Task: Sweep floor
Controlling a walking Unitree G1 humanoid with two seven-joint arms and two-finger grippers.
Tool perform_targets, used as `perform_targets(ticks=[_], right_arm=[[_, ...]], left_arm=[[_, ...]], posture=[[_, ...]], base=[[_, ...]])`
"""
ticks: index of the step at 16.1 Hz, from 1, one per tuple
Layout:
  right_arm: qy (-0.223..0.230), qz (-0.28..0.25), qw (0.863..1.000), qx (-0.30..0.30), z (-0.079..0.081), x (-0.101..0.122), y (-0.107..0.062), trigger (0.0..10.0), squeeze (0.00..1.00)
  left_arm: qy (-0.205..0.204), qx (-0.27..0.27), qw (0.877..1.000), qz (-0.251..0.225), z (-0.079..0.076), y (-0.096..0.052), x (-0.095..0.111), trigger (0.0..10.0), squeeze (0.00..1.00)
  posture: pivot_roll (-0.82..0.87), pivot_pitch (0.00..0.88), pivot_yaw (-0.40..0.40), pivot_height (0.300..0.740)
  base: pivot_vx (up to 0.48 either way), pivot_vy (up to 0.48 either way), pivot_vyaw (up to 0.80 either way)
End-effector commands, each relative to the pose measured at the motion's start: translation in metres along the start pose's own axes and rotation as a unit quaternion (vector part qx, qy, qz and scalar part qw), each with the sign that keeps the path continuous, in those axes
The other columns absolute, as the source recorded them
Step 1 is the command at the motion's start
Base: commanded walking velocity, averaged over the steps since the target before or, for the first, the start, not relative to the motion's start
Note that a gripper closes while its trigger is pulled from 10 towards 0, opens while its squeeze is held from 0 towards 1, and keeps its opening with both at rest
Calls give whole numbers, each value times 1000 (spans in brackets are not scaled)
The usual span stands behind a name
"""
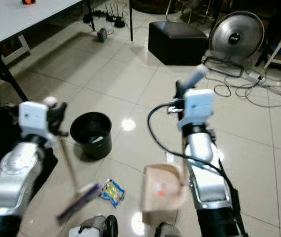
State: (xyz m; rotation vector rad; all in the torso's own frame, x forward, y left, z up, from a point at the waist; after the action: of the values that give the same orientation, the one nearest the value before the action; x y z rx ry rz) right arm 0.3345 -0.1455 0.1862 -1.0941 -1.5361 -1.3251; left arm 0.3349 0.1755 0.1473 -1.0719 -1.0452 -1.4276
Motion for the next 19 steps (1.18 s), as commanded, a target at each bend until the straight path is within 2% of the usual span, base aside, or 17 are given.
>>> perform_targets(ticks=[1,3,4,6,9,10,14,17,19], right_arm=[[-11,-19,1000,8,3,4,5,10000,0],[5,-35,999,16,9,1,10,10000,0],[15,-24,999,28,16,-4,16,10000,0],[23,-19,999,33,21,-2,20,10000,0],[61,-47,997,12,17,20,13,10000,0],[58,-52,997,10,16,26,8,10000,0],[56,-36,998,15,15,25,-1,10000,0],[58,-20,998,11,12,20,-5,10000,0],[74,-24,997,0,7,22,-5,10000,0]], left_arm=[[16,8,999,-31,-3,7,13,10000,0],[20,37,998,-36,-3,14,14,10000,0],[18,40,998,-33,-5,20,17,10000,0],[29,23,998,-48,-12,23,28,10000,0],[32,-2,997,-75,-20,17,45,10000,0],[33,-2,996,-84,-21,12,49,10000,0],[22,-11,996,-82,-26,-2,50,10000,0],[21,-14,997,-73,-29,-4,47,10000,0],[21,-12,997,-71,-28,-3,47,10000,0]], posture=[[34,128,60,740],[46,159,60,740],[47,172,63,740],[43,187,64,740],[34,198,64,740],[35,199,64,740],[33,197,55,740],[34,190,51,740],[29,185,53,740]], base=[[0,0,0],[0,0,0],[0,0,0],[0,0,0],[0,0,0],[0,0,0],[154,0,570],[358,0,800],[364,0,0]])
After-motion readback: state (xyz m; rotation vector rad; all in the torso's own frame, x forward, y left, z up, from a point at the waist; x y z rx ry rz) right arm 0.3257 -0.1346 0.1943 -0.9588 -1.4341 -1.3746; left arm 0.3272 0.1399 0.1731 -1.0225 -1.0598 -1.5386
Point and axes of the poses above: a point about 5 cm out from each wrist's last joint towards the gripper, its own y axis pointing out of the wrist towards the gripper, its own x axis along the axis of the wrist's last joint, z = x × y, the point moved 4 cm from there along y, pointing out of the wrist towards the gripper, and after that the axes turned 4 degrees about y, right-handed, at the moved point
